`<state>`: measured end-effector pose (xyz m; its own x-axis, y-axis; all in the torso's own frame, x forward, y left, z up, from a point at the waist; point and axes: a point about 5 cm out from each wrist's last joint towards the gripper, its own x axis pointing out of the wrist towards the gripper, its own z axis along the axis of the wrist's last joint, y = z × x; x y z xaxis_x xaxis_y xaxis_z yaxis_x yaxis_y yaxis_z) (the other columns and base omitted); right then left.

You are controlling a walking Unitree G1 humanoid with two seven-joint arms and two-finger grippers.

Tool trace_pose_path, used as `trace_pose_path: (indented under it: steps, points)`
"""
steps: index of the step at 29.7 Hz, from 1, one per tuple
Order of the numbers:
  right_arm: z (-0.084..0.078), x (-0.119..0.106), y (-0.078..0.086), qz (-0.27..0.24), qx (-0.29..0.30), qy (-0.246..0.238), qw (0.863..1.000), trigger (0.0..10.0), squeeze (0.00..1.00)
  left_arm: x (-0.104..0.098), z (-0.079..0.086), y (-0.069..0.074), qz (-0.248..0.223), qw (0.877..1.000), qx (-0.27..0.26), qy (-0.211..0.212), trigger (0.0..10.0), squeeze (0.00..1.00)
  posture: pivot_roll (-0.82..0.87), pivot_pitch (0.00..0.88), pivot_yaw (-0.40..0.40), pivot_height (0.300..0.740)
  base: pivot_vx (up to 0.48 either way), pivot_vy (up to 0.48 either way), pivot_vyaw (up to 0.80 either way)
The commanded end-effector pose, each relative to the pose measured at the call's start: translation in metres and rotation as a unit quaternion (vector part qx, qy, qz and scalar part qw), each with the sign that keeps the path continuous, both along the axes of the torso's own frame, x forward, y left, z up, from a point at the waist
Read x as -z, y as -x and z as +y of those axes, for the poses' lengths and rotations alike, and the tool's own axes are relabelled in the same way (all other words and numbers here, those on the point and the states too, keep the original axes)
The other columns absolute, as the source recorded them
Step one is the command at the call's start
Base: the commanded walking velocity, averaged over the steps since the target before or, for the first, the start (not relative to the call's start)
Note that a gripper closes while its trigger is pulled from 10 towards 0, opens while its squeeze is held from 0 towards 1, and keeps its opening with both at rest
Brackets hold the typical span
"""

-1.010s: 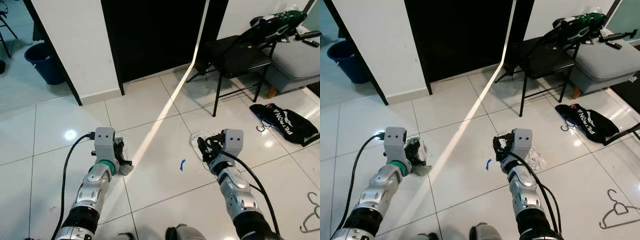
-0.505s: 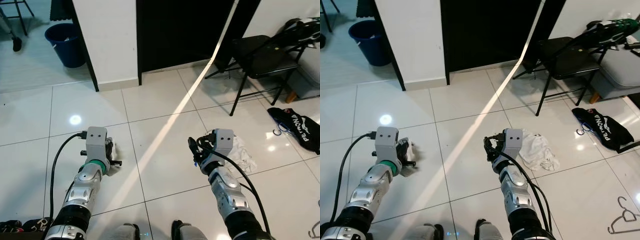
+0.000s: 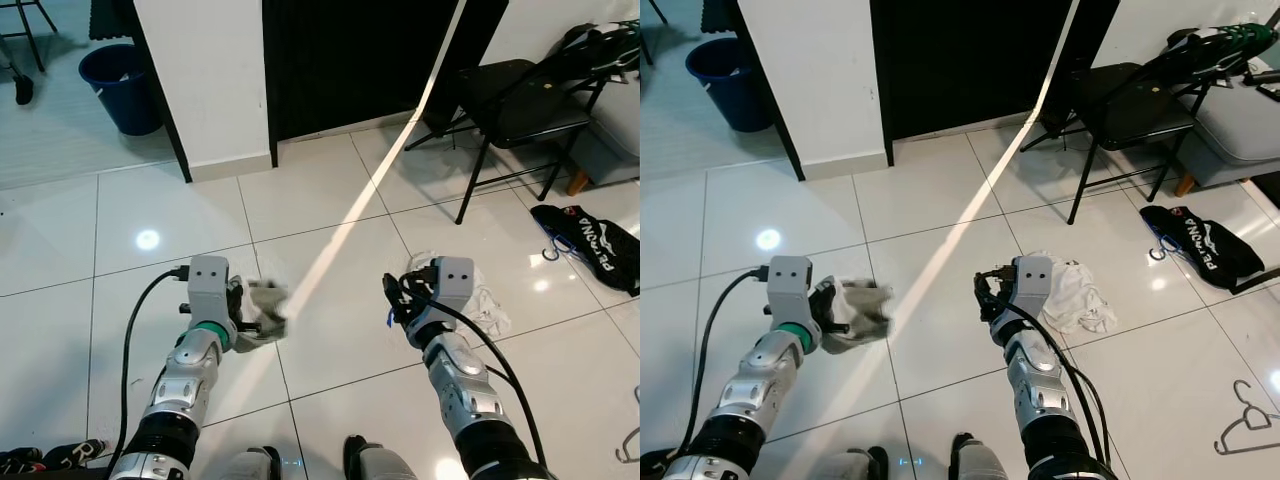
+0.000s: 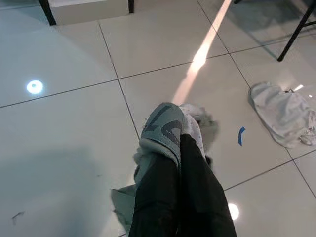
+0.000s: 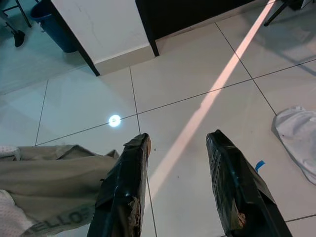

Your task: Hang hanger

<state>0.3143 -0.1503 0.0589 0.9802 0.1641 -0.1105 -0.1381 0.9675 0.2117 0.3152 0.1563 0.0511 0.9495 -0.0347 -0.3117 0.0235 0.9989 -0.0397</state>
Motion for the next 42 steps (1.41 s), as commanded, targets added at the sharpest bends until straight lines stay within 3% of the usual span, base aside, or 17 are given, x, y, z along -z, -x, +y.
trace_pose_path:
  steps: [1,29,42]
  points:
    - [-0.0011,0.0094,0.0062,0.015,0.002,0.001,1.000,10.0,0.00,0.0094,0.0036,0.0054,0.018,1.000,-0.008,-0.003,10.0,0.00,0.01,0.078,0.026,0.740,0.000,0.000,0.00]
    - [0.0038,0.0113,0.0075,0.019,-0.005,-0.001,1.000,10.0,0.00,0.0038,0.0016,0.0041,0.000,1.000,-0.001,-0.002,10.0,0.00,0.01,0.085,0.024,0.740,0.000,0.000,0.00]
    - [0.0050,0.0106,0.0062,0.021,-0.004,-0.006,1.000,10.0,0.00,0.0027,0.0080,0.0035,-0.001,1.000,-0.019,0.005,10.0,0.00,0.02,0.106,0.025,0.740,0.000,0.000,0.00]
